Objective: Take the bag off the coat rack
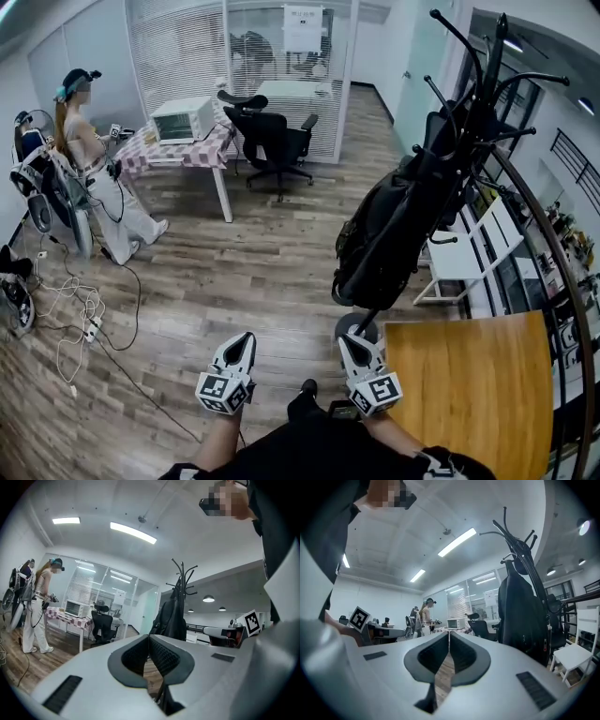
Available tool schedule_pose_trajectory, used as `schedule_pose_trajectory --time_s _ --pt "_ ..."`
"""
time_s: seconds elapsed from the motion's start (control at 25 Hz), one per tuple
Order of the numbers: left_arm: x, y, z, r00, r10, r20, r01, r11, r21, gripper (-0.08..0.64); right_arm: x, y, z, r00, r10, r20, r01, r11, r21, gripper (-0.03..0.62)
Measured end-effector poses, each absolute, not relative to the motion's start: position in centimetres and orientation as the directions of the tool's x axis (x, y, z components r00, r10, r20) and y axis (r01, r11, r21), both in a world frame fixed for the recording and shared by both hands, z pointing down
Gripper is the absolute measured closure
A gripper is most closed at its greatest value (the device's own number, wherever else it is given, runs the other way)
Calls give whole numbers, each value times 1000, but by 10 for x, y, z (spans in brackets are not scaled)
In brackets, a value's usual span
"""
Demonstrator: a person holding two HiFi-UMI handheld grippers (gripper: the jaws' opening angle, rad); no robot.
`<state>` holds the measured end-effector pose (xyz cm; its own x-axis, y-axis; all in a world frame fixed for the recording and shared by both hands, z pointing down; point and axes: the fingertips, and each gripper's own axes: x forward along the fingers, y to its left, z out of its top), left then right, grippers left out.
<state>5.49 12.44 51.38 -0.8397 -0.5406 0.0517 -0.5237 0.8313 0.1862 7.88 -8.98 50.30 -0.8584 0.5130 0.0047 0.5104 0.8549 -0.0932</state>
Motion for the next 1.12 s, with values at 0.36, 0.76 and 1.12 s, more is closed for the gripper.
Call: schedule_pose_trajectory --time_s 0.36,0.76,1.12 --pt "-37 99 494 -826 -561 56 -545 820 177 543 -14 -99 483 -830 556 -36 557 825 -91 558" --pt "-113 74 475 -812 -584 25 -575 805 146 542 -83 -102 465 -802 589 -94 596 800 -74 557" --pt "-169 67 473 -771 -637 2 -626 759 180 543 -114 -111 475 -838 538 -89 545 832 -105 558"
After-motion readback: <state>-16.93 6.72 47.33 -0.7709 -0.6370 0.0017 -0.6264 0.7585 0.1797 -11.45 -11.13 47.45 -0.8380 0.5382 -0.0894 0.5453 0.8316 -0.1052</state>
